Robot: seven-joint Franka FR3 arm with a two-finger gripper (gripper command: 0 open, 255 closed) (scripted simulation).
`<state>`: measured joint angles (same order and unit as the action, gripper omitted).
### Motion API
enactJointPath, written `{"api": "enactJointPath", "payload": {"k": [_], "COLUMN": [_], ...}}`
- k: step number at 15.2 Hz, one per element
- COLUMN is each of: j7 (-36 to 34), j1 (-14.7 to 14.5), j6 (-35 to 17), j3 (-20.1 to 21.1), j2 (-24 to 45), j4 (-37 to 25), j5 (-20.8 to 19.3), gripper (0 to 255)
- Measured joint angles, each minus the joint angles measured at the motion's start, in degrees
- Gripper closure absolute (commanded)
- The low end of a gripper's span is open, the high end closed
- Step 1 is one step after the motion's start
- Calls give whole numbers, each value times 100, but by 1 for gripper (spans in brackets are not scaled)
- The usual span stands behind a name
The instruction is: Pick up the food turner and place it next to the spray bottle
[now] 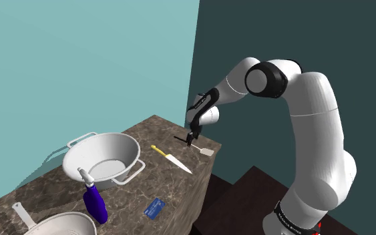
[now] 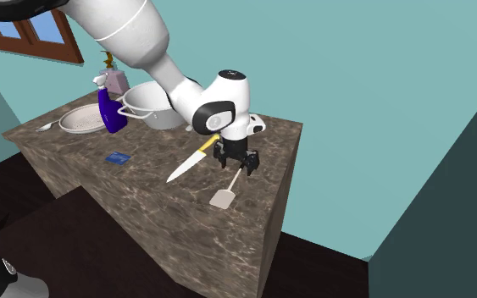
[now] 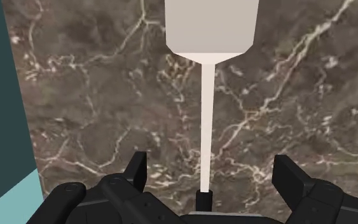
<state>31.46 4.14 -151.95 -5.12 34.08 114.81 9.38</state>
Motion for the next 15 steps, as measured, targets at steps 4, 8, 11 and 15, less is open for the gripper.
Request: {"api": "enactJointPath", "payload": {"k": [4,8,11,15], "j7": [21,23,23,23], "j1": [21,23,23,23], "j6": [-110,-115,-115,-115], "j3": [28,30,30,30], "j2": [173,184,184,184], "j4": [-63,-70,-70,-71], "j5": [26,28,28,28], "gripper": [0,0,255,255]}}
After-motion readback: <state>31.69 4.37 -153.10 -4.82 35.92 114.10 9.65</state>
